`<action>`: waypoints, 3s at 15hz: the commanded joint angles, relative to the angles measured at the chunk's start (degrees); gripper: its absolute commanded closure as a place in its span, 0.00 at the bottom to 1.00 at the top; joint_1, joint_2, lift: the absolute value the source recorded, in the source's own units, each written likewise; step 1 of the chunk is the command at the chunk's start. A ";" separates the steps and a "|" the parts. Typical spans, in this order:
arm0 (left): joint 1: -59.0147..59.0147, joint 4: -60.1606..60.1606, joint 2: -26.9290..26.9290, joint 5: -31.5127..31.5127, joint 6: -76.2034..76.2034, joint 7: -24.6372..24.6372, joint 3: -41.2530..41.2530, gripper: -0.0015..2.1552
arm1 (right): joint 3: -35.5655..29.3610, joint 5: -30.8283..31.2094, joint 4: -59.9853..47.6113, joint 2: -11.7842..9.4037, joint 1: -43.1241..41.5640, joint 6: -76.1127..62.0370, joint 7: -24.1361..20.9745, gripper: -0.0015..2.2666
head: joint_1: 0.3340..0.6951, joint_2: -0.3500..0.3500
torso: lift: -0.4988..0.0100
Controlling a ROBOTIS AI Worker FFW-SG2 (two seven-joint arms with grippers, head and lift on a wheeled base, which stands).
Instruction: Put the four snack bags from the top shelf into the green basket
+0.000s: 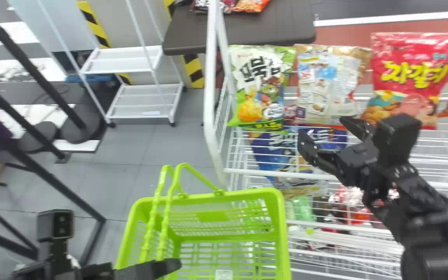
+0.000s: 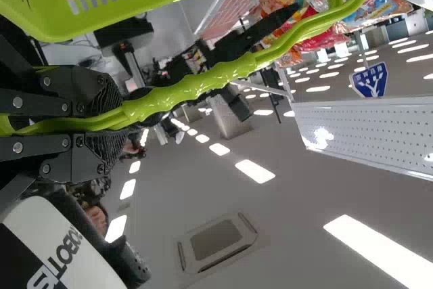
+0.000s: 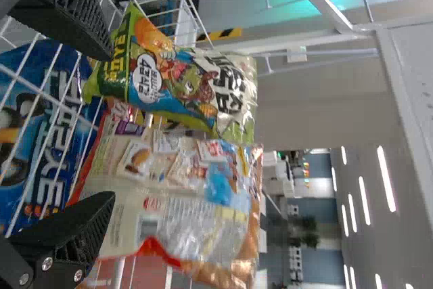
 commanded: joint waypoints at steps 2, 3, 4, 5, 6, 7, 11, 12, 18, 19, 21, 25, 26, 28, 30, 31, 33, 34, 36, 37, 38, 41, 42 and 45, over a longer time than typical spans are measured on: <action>-0.08 0.17 0.33 0.00 0.00 -0.57 -0.02 1.00 | 5.77 -4.04 11.99 0.05 -12.04 0.19 -2.09 0.04 | 1.00 0.93 | 0.98; -0.17 0.17 0.42 0.00 0.00 -0.57 -0.02 1.00 | 7.00 -5.53 15.41 0.05 -15.12 -0.69 -2.70 0.04 | 1.00 0.94 | 0.98; -0.34 0.26 0.51 0.00 0.00 -0.57 -0.37 1.00 | 8.32 -6.85 18.67 0.05 -17.49 -1.75 -3.06 0.04 | 1.00 0.96 | 0.98; -1.31 0.96 0.95 -0.09 0.00 -0.57 -1.34 1.00 | 8.76 -8.25 21.48 0.05 -19.86 -2.45 -3.58 0.04 | 1.00 0.97 | 0.98; -2.28 1.75 1.47 -0.09 0.00 -0.57 -2.48 1.00 | 9.37 -10.01 24.29 0.05 -22.15 -2.98 -3.67 0.04 | 1.00 0.98 | 0.98; -2.98 2.10 2.00 -0.09 0.00 -0.57 -3.36 1.00 | 9.73 -11.33 26.58 0.05 -23.82 -3.15 -3.58 0.04 | 1.00 0.98 | 0.98; -5.09 3.42 3.23 -0.09 0.00 -0.57 -5.74 1.00 | 11.22 -13.53 36.16 0.05 -29.97 -4.03 -0.68 0.09 | 1.00 0.95 | 0.98; -5.27 3.51 3.58 -0.09 0.00 -0.57 -5.91 1.00 | 11.22 -13.62 38.18 0.05 -31.20 -4.03 0.99 0.16 | 1.00 0.95 | 0.98; -5.18 3.51 4.37 0.18 0.00 -0.57 -6.09 1.00 | 11.04 -14.67 41.25 0.05 -33.84 -2.45 4.85 0.96 | 1.00 0.94 | 0.98; -5.18 3.51 4.46 0.27 0.00 -0.57 -6.09 1.00 | 11.04 -14.49 40.64 0.05 -33.31 -2.45 4.85 0.99 | 1.00 0.94 | 0.98; -5.18 3.60 4.99 0.44 0.00 -0.57 -6.00 1.00 | 10.61 -12.91 35.28 0.05 -29.79 -3.33 4.85 0.99 | 1.00 0.94 | 0.98; -5.18 3.60 5.43 0.53 0.00 -0.57 -4.07 1.00 | 7.53 -8.17 17.00 0.05 -19.34 5.99 3.54 0.99 | 1.00 0.98 | 0.98; -5.18 3.51 5.52 0.53 0.00 -0.57 -3.45 1.00 | 6.56 -5.62 12.34 0.05 -16.35 8.62 3.27 0.99 | 1.00 1.00 | 0.98; -5.88 3.42 5.52 0.27 0.00 -0.57 -3.19 1.00 | 4.98 -1.75 -0.67 0.05 -8.70 15.66 2.31 0.99 | 1.00 1.00 | 0.98; -7.20 4.04 5.43 -0.52 0.18 -0.57 -3.28 1.00 | 3.31 -0.43 -13.68 0.05 0.00 20.58 1.87 0.99 | 1.00 1.00 | 0.98; -7.81 4.30 5.16 -1.05 0.18 -0.57 -3.45 1.00 | 2.78 -0.52 -19.04 0.05 3.60 21.98 1.87 0.99 | 1.00 1.00 | 0.98; -8.69 5.27 4.64 -2.90 0.18 -0.57 -3.98 1.00 | 1.29 -0.87 -29.76 0.05 11.16 22.86 1.87 0.99 | 1.00 0.99 | 0.98; -8.78 5.79 4.46 -3.34 0.18 -0.57 -3.98 1.00 | 0.85 -1.14 -32.93 0.05 13.80 22.86 1.95 0.99 | 1.00 0.99 | 0.98; -8.87 6.50 3.41 -4.30 0.18 -0.57 -3.54 1.00 | -0.12 -2.28 -39.78 0.05 18.46 27.26 3.10 0.99 | 1.00 0.98 | 0.98; -8.69 6.58 2.70 -4.66 0.18 -0.57 -3.19 1.00 | -0.21 -3.51 -41.28 0.05 19.42 31.12 3.62 0.99 | 1.00 0.98 | 0.98; -8.52 6.67 1.91 -4.92 0.18 -0.57 -2.66 1.00 | -0.03 -4.74 -42.51 0.05 20.48 35.17 4.15 0.99 | 1.00 0.99 | 0.98; -8.87 6.58 1.21 -5.71 0.18 -0.57 -2.48 1.00 | 2.87 -4.74 -43.47 -0.09 22.24 43.96 5.47 0.99 | 1.00 1.00 | 0.98; -8.96 6.58 1.12 -5.71 0.18 -0.57 -2.57 1.00 | 3.66 -5.44 -43.21 -0.26 22.15 46.42 5.56 0.99 | 1.00 1.00 | 0.98; -9.04 6.41 0.95 -5.62 0.70 -0.57 -2.75 1.00 | 7.88 -6.06 -39.96 -0.26 19.51 53.98 6.00 0.99 | 1.00 1.00 | 0.98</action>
